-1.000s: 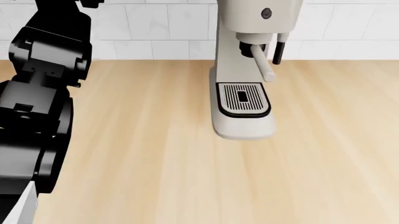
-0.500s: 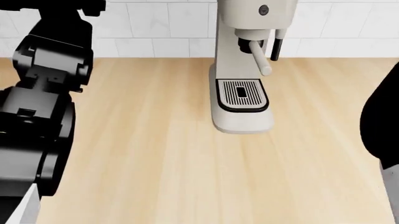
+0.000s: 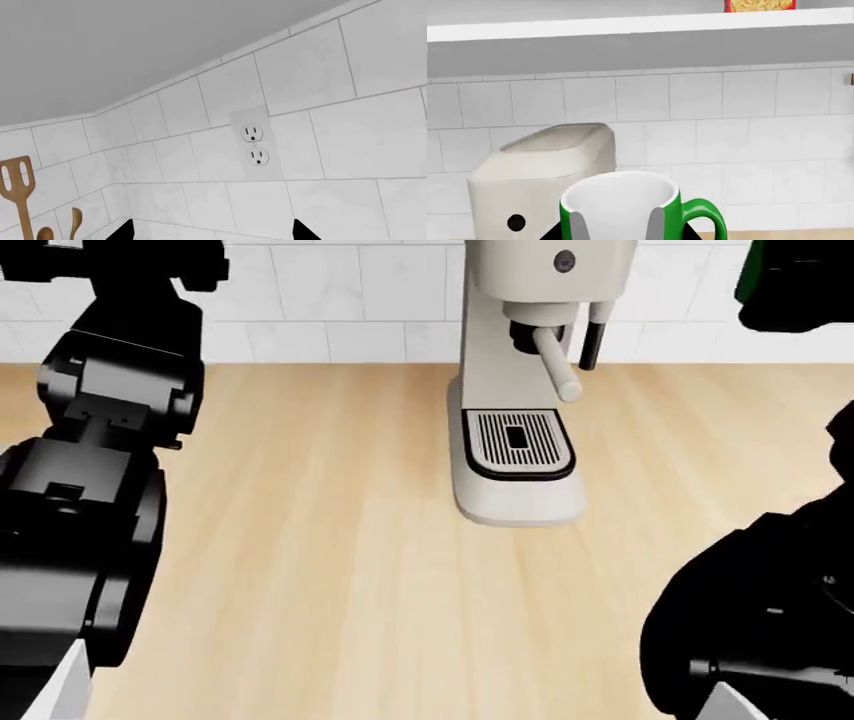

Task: Pick the mug from the cabinet, place it under the coffee machine dispenser, and press the start button.

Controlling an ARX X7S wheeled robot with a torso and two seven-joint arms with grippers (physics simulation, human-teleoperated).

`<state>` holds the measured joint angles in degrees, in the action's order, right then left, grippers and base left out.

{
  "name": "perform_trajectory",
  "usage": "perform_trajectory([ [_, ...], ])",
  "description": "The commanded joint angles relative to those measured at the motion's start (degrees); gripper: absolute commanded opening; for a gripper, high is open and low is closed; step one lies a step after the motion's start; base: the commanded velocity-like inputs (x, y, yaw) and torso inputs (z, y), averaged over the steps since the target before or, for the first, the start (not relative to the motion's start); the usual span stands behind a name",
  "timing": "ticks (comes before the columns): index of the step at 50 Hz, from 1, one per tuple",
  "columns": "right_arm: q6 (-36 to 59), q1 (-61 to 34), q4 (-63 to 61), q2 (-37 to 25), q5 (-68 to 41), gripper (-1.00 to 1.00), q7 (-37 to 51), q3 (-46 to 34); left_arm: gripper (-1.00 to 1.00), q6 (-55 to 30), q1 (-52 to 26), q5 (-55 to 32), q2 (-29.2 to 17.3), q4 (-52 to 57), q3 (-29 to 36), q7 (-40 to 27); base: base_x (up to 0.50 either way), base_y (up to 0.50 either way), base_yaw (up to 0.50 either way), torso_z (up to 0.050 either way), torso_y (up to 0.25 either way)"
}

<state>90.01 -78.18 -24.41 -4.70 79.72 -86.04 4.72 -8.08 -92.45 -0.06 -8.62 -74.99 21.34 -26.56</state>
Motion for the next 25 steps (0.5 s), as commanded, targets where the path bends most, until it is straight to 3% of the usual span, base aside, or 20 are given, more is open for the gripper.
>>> perform_trajectory([
  [1, 0.0, 11.4, -1.9, 0.1, 2.5, -1.0, -4.0, 3.8, 1.0, 0.0, 0.5, 0.0, 0.0, 0.0, -0.1, -0.1, 0.0, 0.0, 0.0, 0.0, 0.0],
  [25, -0.1, 24.9, -7.3, 1.8, -1.2, -1.0, -3.9, 5.3, 1.0, 0.1, 1.3, 0.0, 0.0, 0.0, -0.5, -0.3, 0.0, 0.0, 0.0, 0.0, 0.001],
])
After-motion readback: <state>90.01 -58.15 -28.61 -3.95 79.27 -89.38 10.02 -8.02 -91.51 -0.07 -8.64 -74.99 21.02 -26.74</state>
